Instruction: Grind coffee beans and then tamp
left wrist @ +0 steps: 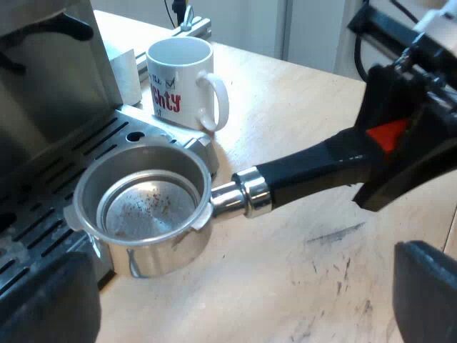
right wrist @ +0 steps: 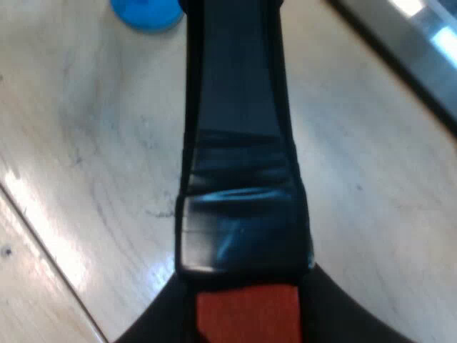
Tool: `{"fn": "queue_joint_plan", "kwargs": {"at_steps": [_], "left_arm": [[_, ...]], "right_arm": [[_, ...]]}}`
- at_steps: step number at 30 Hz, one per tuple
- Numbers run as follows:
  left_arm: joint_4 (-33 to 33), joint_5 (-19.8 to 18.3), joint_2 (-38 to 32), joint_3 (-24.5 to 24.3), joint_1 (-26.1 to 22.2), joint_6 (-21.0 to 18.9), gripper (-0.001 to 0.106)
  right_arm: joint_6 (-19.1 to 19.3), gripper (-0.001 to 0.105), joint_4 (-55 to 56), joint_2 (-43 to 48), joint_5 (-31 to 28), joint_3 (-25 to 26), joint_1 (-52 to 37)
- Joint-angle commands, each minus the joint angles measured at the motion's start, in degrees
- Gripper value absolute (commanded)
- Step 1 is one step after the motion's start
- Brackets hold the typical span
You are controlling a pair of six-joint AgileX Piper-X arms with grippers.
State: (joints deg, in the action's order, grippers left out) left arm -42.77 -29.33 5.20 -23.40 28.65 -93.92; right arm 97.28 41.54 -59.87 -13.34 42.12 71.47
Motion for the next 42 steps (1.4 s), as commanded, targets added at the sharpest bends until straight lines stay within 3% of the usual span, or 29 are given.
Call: {"fn": "queue_joint_plan", "kwargs": {"at_steps": [1,5,12,19,22,26,33,36,42], "left_arm": [[0.33,0.46,-0.33,-0.44,0.31,-0.71,0.084],[0.33,0.54,-0.33,-0.44,0.31,-0.56,0.084],[0.20,1.78,-0.33,0.54,0.31,-0.57,0.084],[0.57,1.78,-0.33,1.16,0.31,-0.57,0.084],[0.57,2.07,-0.33,1.16,0.31,-0.57,0.084],[0.74,5.24,-0.33,1.99,0.31,-0.57,0.084],[1.46,5.57,0.68,2.55,0.31,-0.57,0.084],[1.15,8.46,4.24,2.55,0.31,-0.57,0.084],[1.19,9.08,11.16,2.55,0.31,-0.57,0.084]], "right_arm": [[2.86,0.000,-3.48,0.98,1.97,0.13,-2.09],[8.03,0.000,-4.59,0.98,4.95,-1.10,-4.85],[13.69,0.000,-8.04,0.98,9.97,-4.44,-10.14],[17.29,0.000,-14.13,0.98,13.78,-8.59,-13.35],[18.13,0.000,-16.87,0.98,15.30,-10.70,-14.46],[18.72,0.000,-19.20,0.27,16.89,-12.50,-15.49],[19.95,0.000,-22.21,-5.00,17.23,-12.50,-15.48],[19.95,0.000,-24.55,-7.60,17.26,-12.50,-15.48],[19.95,0.000,-26.30,-10.91,17.26,-12.50,-15.48]]}}
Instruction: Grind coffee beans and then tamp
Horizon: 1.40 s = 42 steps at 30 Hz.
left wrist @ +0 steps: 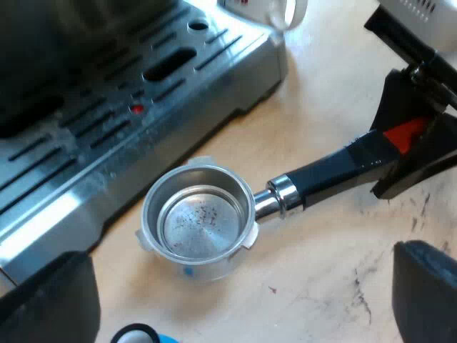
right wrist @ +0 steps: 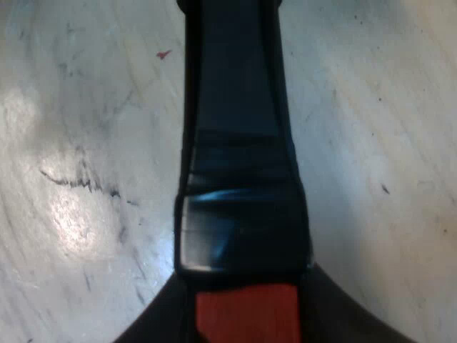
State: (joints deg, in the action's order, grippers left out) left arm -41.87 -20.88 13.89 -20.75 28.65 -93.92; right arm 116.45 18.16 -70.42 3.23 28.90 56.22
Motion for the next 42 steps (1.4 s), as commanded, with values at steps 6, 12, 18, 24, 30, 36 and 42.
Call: {"fn": "queue_joint_plan", "kwargs": {"at_steps": [6,12,18,24,30,36,42], "left_arm": [[4.96,0.62,10.61,-0.10,0.31,-0.57,0.084],[6.11,0.52,12.87,-0.10,0.31,-0.57,0.084],[6.11,-2.26,12.87,-0.10,0.31,-0.57,0.084],[6.11,-2.27,12.87,-0.10,0.31,-0.57,0.084],[6.11,-2.50,12.87,-0.10,0.31,-0.57,0.084],[6.11,-2.50,12.87,-0.10,0.31,-0.57,0.084],[6.11,-2.50,12.87,-0.10,0.31,-0.57,0.084]], "right_arm": [[0.77,0.000,-2.92,-4.30,0.55,0.72,-0.23],[0.77,0.000,-3.13,-6.49,0.41,0.72,-0.57],[0.37,0.000,-4.71,-7.00,0.42,-0.34,-3.64],[0.75,0.000,-4.60,-7.58,-0.03,-0.36,-4.06],[0.74,0.000,-4.60,-9.99,-0.46,-0.36,-4.06],[0.74,0.000,-2.84,-11.05,-0.46,-0.36,-4.06],[0.74,0.000,0.59,-11.05,-0.46,-0.36,-4.06]]}}
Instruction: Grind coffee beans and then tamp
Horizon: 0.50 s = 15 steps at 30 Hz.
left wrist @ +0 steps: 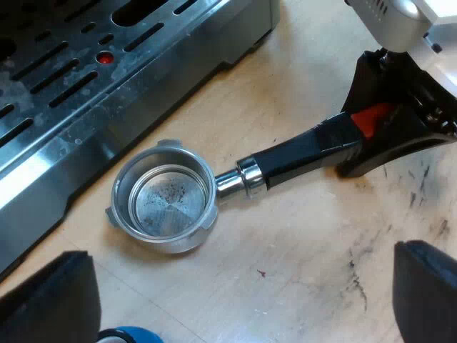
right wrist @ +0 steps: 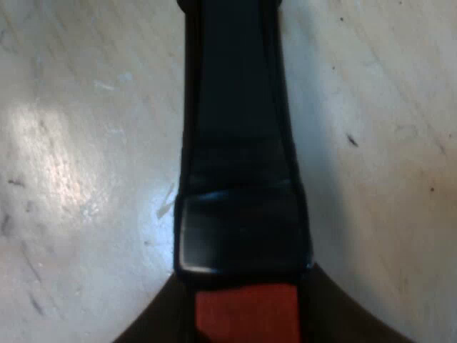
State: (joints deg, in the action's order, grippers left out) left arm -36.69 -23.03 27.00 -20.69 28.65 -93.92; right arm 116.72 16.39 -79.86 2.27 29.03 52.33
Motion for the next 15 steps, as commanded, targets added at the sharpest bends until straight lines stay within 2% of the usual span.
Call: {"fn": "queue_joint_plan", "kwargs": {"at_steps": [1,3,5,7,10,15], "left_arm": [[0.93,-0.35,-0.23,-0.17,0.31,-0.57,0.084],[0.93,-0.35,-0.23,-0.17,0.31,-0.57,0.084],[0.93,-0.35,-0.23,-0.17,0.31,-0.57,0.084],[0.93,-0.35,-0.23,-0.17,0.31,-0.57,0.084],[0.93,-1.28,-0.23,-0.17,0.31,-0.57,0.084],[0.93,-1.28,-0.23,-0.17,0.31,-0.57,0.084]], "right_arm": [[0.46,0.000,3.22,-1.61,0.50,-0.49,-0.18],[0.46,0.003,4.28,-1.61,0.50,-0.49,-0.18],[0.46,0.015,5.24,-1.61,0.50,-0.49,-0.18],[0.08,0.033,6.30,-1.61,0.50,-0.49,-0.18],[0.09,0.048,7.28,-1.61,0.50,-0.49,-0.18],[-1.85,0.050,8.75,-1.61,-1.22,-0.49,-0.18]]}}
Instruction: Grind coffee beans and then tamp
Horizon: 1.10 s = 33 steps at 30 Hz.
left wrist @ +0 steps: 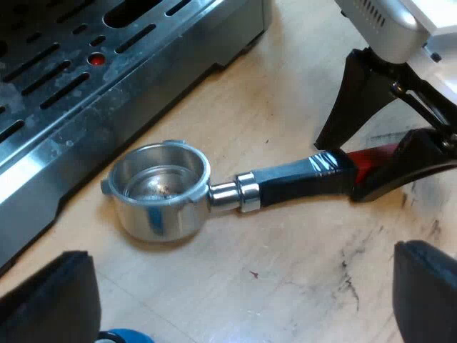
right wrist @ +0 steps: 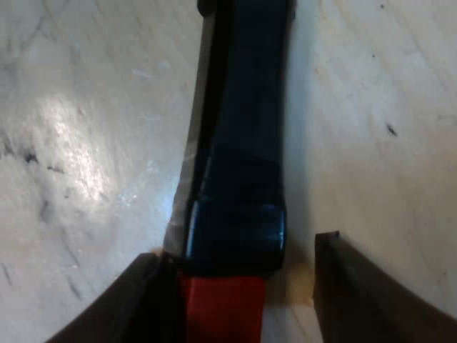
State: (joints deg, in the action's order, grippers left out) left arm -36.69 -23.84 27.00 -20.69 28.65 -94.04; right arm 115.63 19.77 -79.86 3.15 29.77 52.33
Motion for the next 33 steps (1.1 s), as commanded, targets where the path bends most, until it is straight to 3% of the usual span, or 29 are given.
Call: {"fn": "queue_joint_plan", "kwargs": {"at_steps": [1,14,25,33], "left_arm": [[0.93,-0.48,-0.23,-0.17,0.31,-0.46,0.084],[0.93,-0.48,-0.23,-0.28,0.31,-0.46,0.084],[0.40,-0.48,-0.23,-1.76,0.31,-0.58,0.084],[-4.42,-0.48,-0.23,-4.53,0.31,-0.58,0.084]], "right_arm": [[-1.05,0.050,5.97,-1.61,-2.30,-1.23,-0.18],[-3.86,0.054,19.62,1.39,-3.14,0.10,-0.18],[-4.27,0.054,30.68,15.35,-4.63,0.06,-0.18],[-5.33,0.054,34.60,25.69,-4.58,2.05,-0.18]]}}
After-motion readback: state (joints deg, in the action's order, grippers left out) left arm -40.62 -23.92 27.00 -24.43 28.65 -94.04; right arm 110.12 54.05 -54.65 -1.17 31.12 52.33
